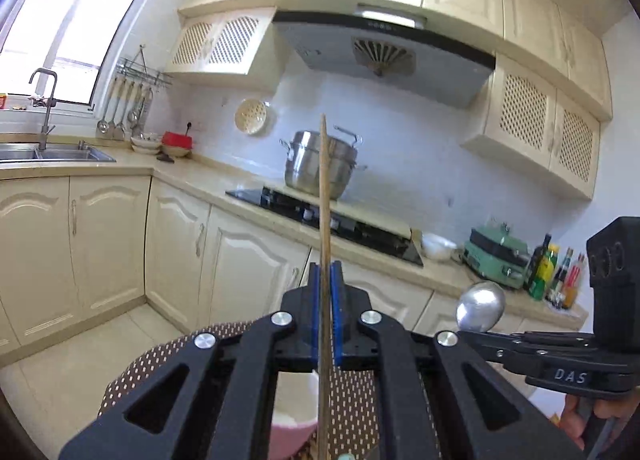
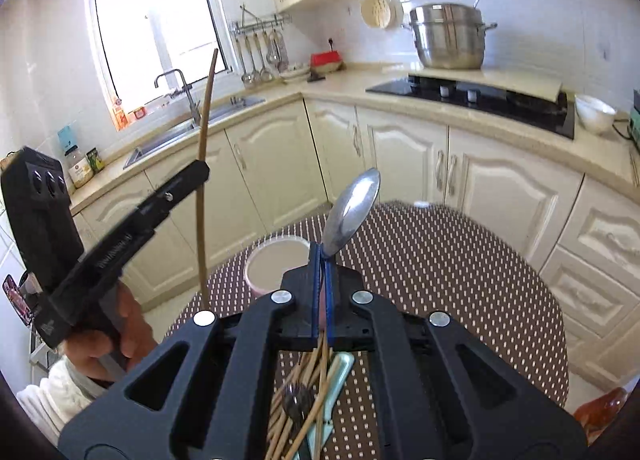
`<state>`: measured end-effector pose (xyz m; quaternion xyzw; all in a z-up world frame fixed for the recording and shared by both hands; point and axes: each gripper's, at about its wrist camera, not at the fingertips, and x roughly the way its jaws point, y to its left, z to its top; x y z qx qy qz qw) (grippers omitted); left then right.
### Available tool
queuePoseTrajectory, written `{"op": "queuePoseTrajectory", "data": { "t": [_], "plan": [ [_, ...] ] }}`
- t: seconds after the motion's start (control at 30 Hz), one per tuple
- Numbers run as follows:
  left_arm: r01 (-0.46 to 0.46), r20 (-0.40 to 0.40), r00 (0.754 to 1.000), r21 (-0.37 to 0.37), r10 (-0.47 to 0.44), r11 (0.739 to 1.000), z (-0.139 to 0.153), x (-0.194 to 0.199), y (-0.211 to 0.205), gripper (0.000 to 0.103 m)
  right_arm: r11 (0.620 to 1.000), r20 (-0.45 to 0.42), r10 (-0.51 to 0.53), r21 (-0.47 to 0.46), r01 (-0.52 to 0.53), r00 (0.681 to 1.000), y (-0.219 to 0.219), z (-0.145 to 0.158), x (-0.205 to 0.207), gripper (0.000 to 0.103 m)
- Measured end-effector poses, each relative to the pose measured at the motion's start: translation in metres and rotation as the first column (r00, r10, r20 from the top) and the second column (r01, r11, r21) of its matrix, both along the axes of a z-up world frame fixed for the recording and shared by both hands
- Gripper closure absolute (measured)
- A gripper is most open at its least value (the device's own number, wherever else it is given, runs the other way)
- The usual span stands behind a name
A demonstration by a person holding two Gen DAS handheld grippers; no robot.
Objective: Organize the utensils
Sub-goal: 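Carry chopstick and spoon over the pink cup and open both tools to drop them in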
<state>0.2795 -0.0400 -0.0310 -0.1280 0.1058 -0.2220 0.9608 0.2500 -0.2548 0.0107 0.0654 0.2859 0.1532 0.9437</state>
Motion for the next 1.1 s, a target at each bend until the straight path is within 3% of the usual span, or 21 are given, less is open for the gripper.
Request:
{"op": "queuePoseTrajectory", "data": {
  "t": [0.2, 0.4, 0.63, 0.83, 0.93, 1.0, 1.1],
  "plan": [
    [-0.040, 0.128, 0.991, -0.019, 0.042, 0.999, 0.007, 0.017, -0.005, 0.098, 1.000, 0.065, 0.001, 0.000, -0.001, 0.998, 0.015, 0.022, 0.017, 0.101],
    [-0.082, 0.157, 0.984, -0.036, 0.087, 0.996, -0.006, 0.035, -0.008, 0.098, 1.000, 0.077, -0.015, 0.004, 0.015, 0.997, 0.030, 0.013, 0.036, 0.101],
    [-0.077, 0.100, 0.992, 0.026, 0.074, 0.997, -0.038, 0.045, -0.010, 0.098, 1.000, 0.005, -0.013, -0.017, 0.013, 1.000, 0.042, -0.024, 0.051, 0.101],
    [-0.073, 0.043, 0.997, 0.048, 0.071, 0.996, -0.053, 0.041, -0.004, 0.096, 1.000, -0.022, -0.015, -0.027, 0.015, 1.000, 0.048, -0.039, 0.049, 0.101],
    [-0.066, 0.001, 0.998, 0.051, 0.066, 0.997, -0.056, 0.038, 0.002, 0.066, 1.000, -0.030, -0.017, -0.025, 0.017, 0.999, 0.049, -0.042, 0.046, 0.100],
    [-0.069, -0.011, 0.998, 0.051, 0.069, 0.996, -0.056, 0.033, 0.008, 0.065, 0.999, -0.031, -0.019, -0.028, 0.019, 0.999, 0.052, -0.044, 0.044, 0.100],
    [-0.081, -0.052, 0.995, 0.077, 0.085, 0.994, -0.057, 0.027, 0.012, 0.056, 0.999, -0.038, -0.024, -0.026, 0.023, 0.999, 0.055, -0.047, 0.042, 0.100]
  ]
}}
